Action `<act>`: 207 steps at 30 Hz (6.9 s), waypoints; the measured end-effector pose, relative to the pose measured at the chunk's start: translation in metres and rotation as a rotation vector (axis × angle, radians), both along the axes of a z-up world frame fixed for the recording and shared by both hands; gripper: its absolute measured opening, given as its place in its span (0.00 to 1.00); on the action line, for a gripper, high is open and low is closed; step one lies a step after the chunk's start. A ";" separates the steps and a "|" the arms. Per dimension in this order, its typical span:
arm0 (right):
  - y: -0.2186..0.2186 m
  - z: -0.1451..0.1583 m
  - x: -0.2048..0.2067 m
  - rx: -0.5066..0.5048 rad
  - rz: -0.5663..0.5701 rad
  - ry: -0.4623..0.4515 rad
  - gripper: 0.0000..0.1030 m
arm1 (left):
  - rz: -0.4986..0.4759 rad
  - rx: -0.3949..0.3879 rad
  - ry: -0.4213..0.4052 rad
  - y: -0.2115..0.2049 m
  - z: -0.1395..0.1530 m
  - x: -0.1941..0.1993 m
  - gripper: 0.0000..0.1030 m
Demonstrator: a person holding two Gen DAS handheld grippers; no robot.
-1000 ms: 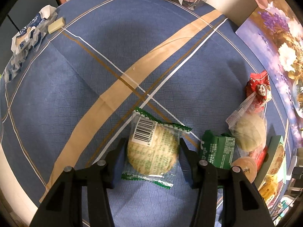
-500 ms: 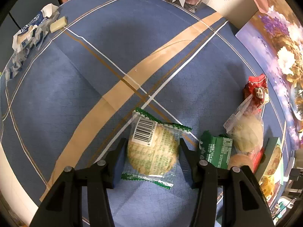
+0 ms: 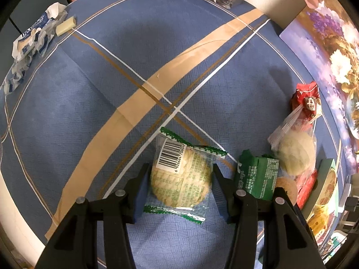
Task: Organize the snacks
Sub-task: 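Grasp the round biscuit pack with left tool while right tool grasps the pudding cup, then lift the biscuit pack and pudding cup and carry both over the white tray, then release the biscuit pack from left tool while right tool sets the pudding cup in tray, then move the left tool to the green rectangular pack and close on it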
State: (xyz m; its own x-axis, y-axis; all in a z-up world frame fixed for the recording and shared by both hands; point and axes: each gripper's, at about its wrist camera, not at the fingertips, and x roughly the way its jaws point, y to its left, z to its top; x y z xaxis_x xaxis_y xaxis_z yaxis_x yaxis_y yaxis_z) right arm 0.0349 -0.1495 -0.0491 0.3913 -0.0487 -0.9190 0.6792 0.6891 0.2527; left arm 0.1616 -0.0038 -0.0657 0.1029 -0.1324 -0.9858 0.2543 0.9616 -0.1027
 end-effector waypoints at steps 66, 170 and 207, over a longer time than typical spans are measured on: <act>-0.129 0.064 -0.201 -0.077 -0.408 0.004 0.39 | -0.570 -0.100 -0.164 -0.175 0.052 -0.164 0.50; -0.054 0.069 -0.129 -0.087 -0.210 -0.051 1.00 | -0.068 -0.114 -0.277 -0.035 0.102 -0.043 0.94; -0.055 0.029 -0.078 -0.028 -0.170 -0.005 0.94 | -0.139 -0.109 -0.077 -0.073 0.020 -0.043 0.94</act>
State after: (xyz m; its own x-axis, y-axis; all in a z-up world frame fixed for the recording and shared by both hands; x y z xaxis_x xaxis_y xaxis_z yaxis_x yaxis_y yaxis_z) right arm -0.0432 -0.2040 -0.0203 0.3803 -0.1399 -0.9142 0.7850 0.5716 0.2391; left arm 0.1189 -0.0766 -0.0455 0.1513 -0.2558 -0.9548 0.3948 0.9012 -0.1789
